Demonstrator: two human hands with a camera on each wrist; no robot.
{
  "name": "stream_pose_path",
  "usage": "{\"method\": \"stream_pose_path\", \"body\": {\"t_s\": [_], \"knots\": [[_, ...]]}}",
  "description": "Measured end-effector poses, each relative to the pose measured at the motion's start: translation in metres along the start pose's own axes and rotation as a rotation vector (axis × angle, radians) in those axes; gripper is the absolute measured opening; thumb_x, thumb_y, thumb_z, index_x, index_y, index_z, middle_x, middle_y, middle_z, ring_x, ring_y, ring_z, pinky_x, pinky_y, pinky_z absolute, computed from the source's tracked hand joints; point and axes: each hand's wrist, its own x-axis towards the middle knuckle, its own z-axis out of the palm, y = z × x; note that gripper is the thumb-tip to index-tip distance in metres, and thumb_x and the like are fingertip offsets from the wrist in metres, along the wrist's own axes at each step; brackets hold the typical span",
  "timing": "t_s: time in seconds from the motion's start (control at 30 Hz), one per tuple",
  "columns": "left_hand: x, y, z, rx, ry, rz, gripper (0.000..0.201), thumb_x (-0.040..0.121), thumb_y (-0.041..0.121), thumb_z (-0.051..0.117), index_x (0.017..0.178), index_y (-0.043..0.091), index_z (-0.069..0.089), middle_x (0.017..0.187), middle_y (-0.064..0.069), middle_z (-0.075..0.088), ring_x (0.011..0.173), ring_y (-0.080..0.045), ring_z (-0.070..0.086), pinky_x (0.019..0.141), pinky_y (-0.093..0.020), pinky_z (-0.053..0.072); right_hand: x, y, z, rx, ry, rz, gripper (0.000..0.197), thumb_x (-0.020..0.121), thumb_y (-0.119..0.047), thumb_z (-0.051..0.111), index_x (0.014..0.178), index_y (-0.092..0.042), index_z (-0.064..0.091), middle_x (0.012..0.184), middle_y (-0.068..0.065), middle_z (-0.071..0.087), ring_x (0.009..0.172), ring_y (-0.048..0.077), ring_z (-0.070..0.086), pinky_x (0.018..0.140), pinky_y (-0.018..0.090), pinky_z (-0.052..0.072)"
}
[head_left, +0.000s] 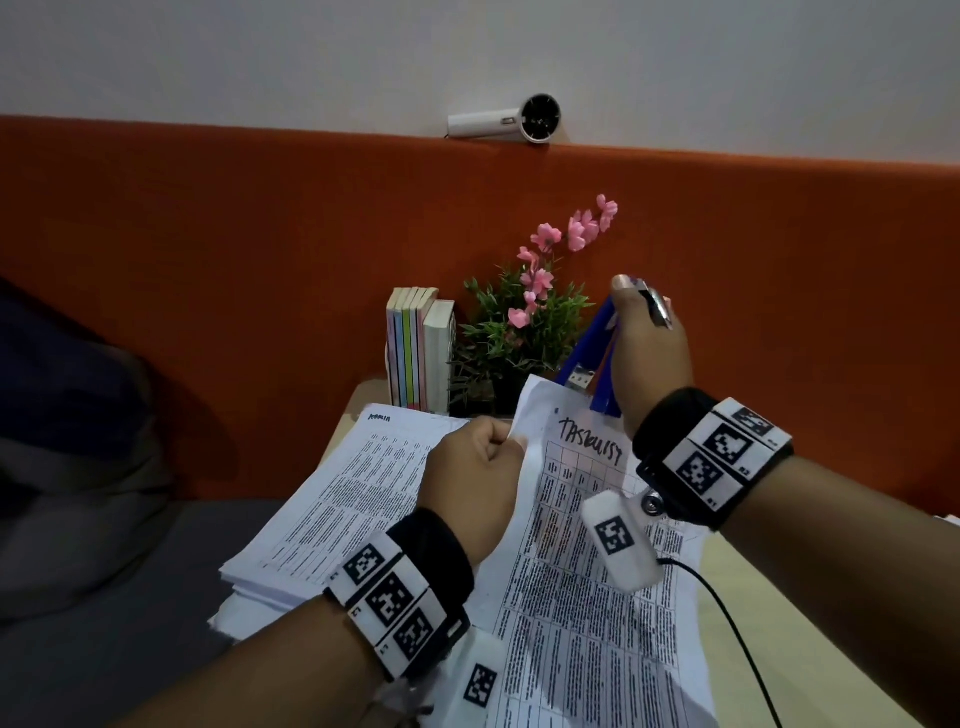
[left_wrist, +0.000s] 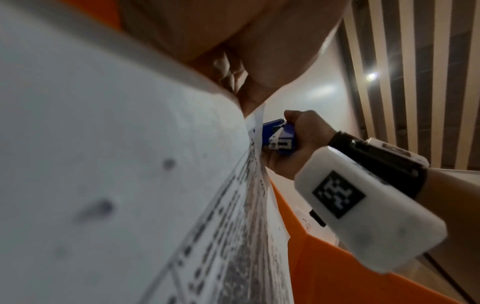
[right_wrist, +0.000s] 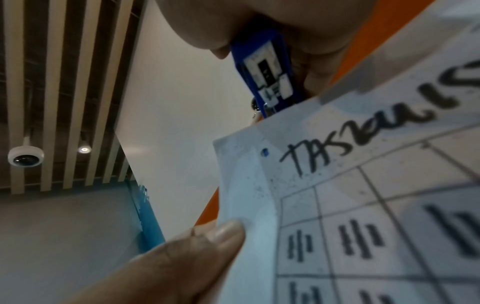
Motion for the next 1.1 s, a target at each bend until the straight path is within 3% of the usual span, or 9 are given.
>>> {"method": "stream_pose_path", "body": {"t_s": [0.1, 0.2, 0.27, 0.37, 0.6, 0.7, 0.9, 1.0, 1.1], "knots": [[0.001, 0.001, -0.001, -0.040, -0.016, -0.019, 0.018, 0.099, 0.023, 0.056, 0.086, 0.021, 0.068, 0.066, 0.005, 0.071, 0.052, -0.015, 0.058, 0.057, -0.031, 0.047, -0.002, 0.001, 0.001, -0.019, -0.038, 0.035, 0.031, 0.091, -0.056, 0.053, 0.075, -0.030, 0.056, 0.070, -0.003, 0.052, 0.067, 0.025, 0.057, 0.066, 0.041, 0.052], [0.000, 0.000, 0.003, 0.056, -0.031, 0.021, 0.031, 0.099, 0.025, 0.056, 0.068, 0.022, 0.055, 0.044, 0.013, 0.048, 0.042, -0.004, 0.037, 0.051, -0.024, 0.034, -0.006, 0.000, 0.009, -0.026, -0.074, 0.011, 0.032, 0.083, -0.063, 0.054, 0.071, -0.034, 0.059, 0.069, -0.004, 0.056, 0.074, 0.029, 0.062, 0.077, 0.055, 0.056], [-0.001, -0.003, 0.006, 0.103, -0.031, 0.050, 0.039, 0.098, 0.027, 0.058, 0.062, 0.021, 0.045, 0.044, 0.010, 0.036, 0.045, -0.007, 0.030, 0.051, -0.025, 0.028, -0.006, 0.000, 0.014, -0.048, -0.091, -0.028, 0.035, 0.087, -0.064, 0.052, 0.068, -0.034, 0.055, 0.063, -0.009, 0.052, 0.068, 0.021, 0.057, 0.071, 0.048, 0.052], [-0.001, -0.003, 0.009, 0.132, -0.033, 0.072, 0.035, 0.098, 0.028, 0.058, 0.065, 0.021, 0.049, 0.044, 0.010, 0.037, 0.044, -0.006, 0.031, 0.050, -0.025, 0.028, -0.006, 0.001, 0.018, -0.042, -0.082, -0.060, 0.038, 0.092, -0.061, 0.050, 0.064, -0.035, 0.050, 0.057, -0.012, 0.047, 0.061, 0.016, 0.050, 0.064, 0.036, 0.043], [-0.001, -0.004, 0.010, 0.119, -0.023, 0.130, 0.033, 0.099, 0.026, 0.057, 0.067, 0.022, 0.051, 0.043, 0.010, 0.037, 0.044, -0.007, 0.030, 0.048, -0.024, 0.027, -0.005, 0.002, 0.021, -0.073, -0.047, -0.079, 0.040, 0.089, -0.065, 0.048, 0.060, -0.037, 0.053, 0.060, -0.013, 0.051, 0.068, 0.020, 0.055, 0.073, 0.046, 0.051], [0.000, -0.004, 0.011, 0.107, -0.026, 0.122, 0.031, 0.099, 0.026, 0.057, 0.068, 0.022, 0.053, 0.043, 0.010, 0.039, 0.043, -0.006, 0.031, 0.049, -0.024, 0.029, -0.005, 0.003, 0.021, -0.084, -0.027, -0.100, 0.043, 0.090, -0.063, 0.047, 0.055, -0.038, 0.050, 0.054, -0.013, 0.046, 0.063, 0.020, 0.050, 0.067, 0.044, 0.046], [-0.003, -0.009, 0.013, 0.116, -0.036, 0.091, 0.036, 0.099, 0.025, 0.057, 0.064, 0.017, 0.049, 0.046, 0.009, 0.041, 0.045, -0.006, 0.031, 0.049, -0.022, 0.028, -0.007, 0.007, 0.022, -0.059, -0.097, -0.029, 0.035, 0.093, -0.052, 0.053, 0.065, -0.032, 0.058, 0.063, -0.005, 0.052, 0.069, 0.022, 0.054, 0.068, 0.040, 0.046], [-0.001, -0.016, 0.007, 0.071, -0.023, 0.014, 0.033, 0.098, 0.028, 0.057, 0.077, 0.004, 0.051, 0.059, -0.010, 0.039, 0.054, -0.015, 0.033, 0.056, -0.029, 0.031, -0.004, 0.002, 0.018, 0.044, -0.182, 0.120, 0.029, 0.095, -0.050, 0.052, 0.081, -0.025, 0.056, 0.077, 0.002, 0.056, 0.073, 0.020, 0.059, 0.072, 0.040, 0.053], [0.001, -0.013, -0.011, 0.019, -0.042, -0.080, 0.032, 0.100, 0.023, 0.054, 0.074, 0.007, 0.043, 0.061, -0.003, 0.029, 0.054, -0.014, 0.026, 0.052, -0.025, 0.026, 0.016, -0.004, -0.001, 0.127, -0.042, 0.216, 0.041, 0.085, -0.062, 0.056, 0.102, -0.024, 0.060, 0.098, 0.006, 0.061, 0.090, 0.025, 0.065, 0.085, 0.047, 0.055]]}}
